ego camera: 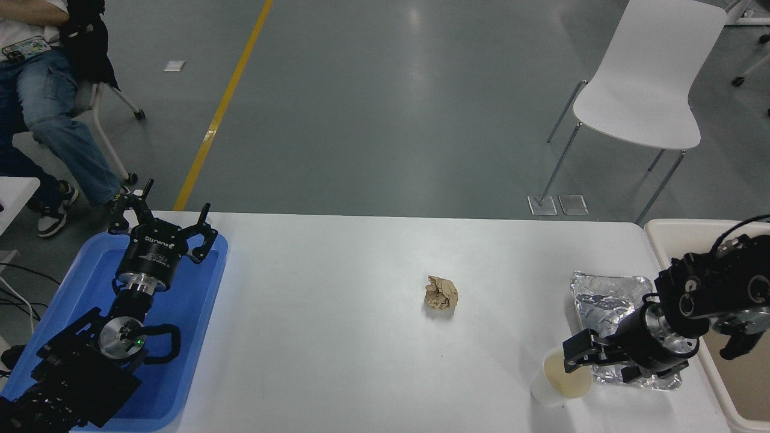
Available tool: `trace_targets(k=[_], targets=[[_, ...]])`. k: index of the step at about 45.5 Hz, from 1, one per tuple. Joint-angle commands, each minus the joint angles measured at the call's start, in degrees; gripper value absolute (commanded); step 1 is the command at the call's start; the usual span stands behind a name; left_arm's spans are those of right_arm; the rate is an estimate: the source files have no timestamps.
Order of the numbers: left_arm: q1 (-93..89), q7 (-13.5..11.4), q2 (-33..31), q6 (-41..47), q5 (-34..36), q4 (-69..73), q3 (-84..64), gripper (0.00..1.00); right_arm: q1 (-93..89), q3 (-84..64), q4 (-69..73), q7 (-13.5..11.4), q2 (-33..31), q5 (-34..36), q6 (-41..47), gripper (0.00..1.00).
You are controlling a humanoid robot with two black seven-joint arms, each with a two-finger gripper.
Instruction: Pick up paper cup place in dustbin
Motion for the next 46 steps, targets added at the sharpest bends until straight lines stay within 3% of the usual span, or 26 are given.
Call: trace_targets(k=[1,7,12,16,24,46], targets=[[0.0,0.0,0.0,0.0,0.0,0.0,0.0,1.00,-3.7,0.3,-1.3,0.4,1.6,-1.0,-5.2,0.97],[0.0,0.0,0.0,0.0,0.0,0.0,0.0,1.00,-4.9,0.3,-1.3,0.4,1.7,-3.7,-8.4,0.71],[0.0,-0.1,0.0,0.0,0.0,0.0,0.0,1.00,-4.8,-0.1,-1.3,0.3,1.7,-5.2,-8.6,0.25],[0.0,0.0,0.0,0.0,0.0,-0.1,0.0,1.00,-4.3,-0.5,-1.1,0.4,1.6,-5.5,-8.6,0.00],[0.0,0.0,0.0,0.0,0.0,0.0,0.0,1.00,-2.1,-0.4,-0.4,0.9,1.1,-9.9,-8.6,0.00],[0.0,0.0,0.0,-0.1,0.0,0.0,0.0,1.00,13.6,-1.2,5.8,1.3,-3.1,-9.9,-4.5,0.00]])
